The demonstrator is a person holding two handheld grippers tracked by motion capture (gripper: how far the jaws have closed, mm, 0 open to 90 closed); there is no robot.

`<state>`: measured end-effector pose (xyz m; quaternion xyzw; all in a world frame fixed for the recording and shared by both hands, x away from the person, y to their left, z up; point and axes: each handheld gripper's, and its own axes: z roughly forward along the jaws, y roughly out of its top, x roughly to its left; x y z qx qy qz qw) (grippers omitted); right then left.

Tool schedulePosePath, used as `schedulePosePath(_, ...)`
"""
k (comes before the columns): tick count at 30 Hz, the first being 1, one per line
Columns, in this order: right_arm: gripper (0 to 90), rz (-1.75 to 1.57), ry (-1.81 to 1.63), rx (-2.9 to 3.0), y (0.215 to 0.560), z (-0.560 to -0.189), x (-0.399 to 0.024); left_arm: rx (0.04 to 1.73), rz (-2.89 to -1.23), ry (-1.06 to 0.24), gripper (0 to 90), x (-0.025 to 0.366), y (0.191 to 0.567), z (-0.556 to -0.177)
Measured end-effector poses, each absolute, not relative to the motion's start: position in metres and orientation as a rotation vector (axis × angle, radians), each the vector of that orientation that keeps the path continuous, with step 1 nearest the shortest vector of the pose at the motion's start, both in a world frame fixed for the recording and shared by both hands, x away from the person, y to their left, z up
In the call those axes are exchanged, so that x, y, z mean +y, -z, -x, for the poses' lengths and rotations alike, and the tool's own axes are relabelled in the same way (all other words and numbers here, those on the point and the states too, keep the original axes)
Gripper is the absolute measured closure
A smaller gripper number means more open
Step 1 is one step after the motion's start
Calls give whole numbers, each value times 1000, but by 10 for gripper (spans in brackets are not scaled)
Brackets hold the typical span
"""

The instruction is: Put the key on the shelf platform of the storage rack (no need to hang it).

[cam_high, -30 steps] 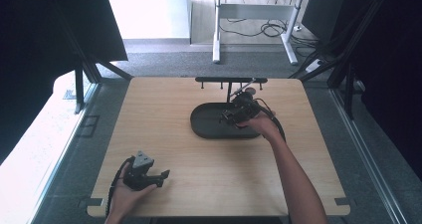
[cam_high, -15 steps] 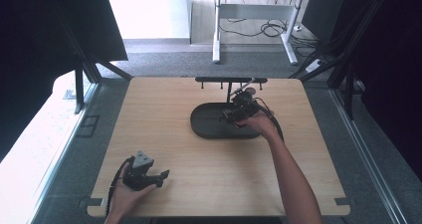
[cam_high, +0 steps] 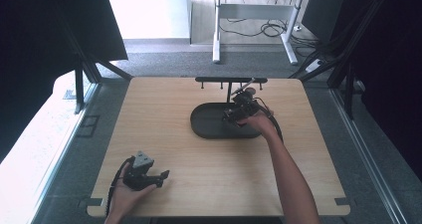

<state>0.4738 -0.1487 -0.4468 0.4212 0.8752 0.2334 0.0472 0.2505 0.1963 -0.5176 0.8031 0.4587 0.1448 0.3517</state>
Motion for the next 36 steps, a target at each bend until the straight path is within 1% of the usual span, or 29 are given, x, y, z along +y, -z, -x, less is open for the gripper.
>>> schedulePosePath(15, 494, -1289, -674, 2650, 455, -472, -151, 1186, -2093, -371, 284, 194, 519, -251)
schedulePosePath(36, 494, -1270, -638, 2619, 456, -470, -157, 1179, -2103, -367, 286, 193, 520, -251)
